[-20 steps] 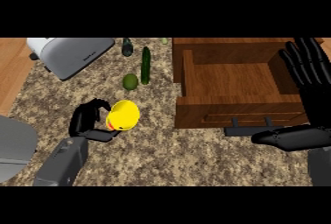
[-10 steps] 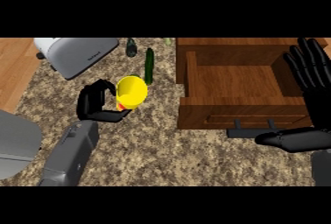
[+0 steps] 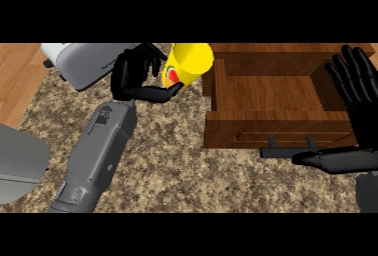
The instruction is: Pick up the cup, place it into the drawer and close the drawer
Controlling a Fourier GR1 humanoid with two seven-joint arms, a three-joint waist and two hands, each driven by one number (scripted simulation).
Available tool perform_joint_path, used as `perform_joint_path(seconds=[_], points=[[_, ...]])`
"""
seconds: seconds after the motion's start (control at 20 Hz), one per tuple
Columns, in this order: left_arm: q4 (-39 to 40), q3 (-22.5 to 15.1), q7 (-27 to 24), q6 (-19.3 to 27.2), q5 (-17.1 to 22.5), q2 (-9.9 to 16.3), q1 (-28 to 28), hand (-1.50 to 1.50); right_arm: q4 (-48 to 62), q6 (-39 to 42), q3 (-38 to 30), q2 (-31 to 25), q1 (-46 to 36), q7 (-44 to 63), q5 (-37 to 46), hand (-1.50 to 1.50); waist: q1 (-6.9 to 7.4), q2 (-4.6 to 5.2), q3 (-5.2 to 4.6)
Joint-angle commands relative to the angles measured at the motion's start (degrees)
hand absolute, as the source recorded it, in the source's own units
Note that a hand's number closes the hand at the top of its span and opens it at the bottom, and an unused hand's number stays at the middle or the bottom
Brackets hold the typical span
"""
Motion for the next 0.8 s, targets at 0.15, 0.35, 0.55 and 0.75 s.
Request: perform_joint_path(seconds=[0.15,0.35,0.55,0.75], points=[[-4.9,-6.5,15.6,10.6,1.1,-1.1,-11.9,1.5,1.5,-1.7,1.6,1.1,-2.1,0.3,2.4,-1.5,-0.83,0.23,-0.03],[2.0,-7.8,18.8,16.9,1.6,-1.1,-20.7,1.5,3.5,-0.6,-0.5,0.3,-2.5,-1.7,0.7,-1.5,-1.82,0.63,-0.01],[10.2,-13.3,22.3,21.3,6.3,-1.2,-25.0,1.5,3.4,0.7,0.2,-0.3,-3.3,-0.6,0.1,-1.5,-3.48,0.94,0.01],[18.4,-14.8,24.1,22.3,7.8,-1.2,-29.7,1.5,3.7,0.5,0.6,0.6,-2.8,-3.1,0.7,-1.5,-4.09,1.33,0.04]])
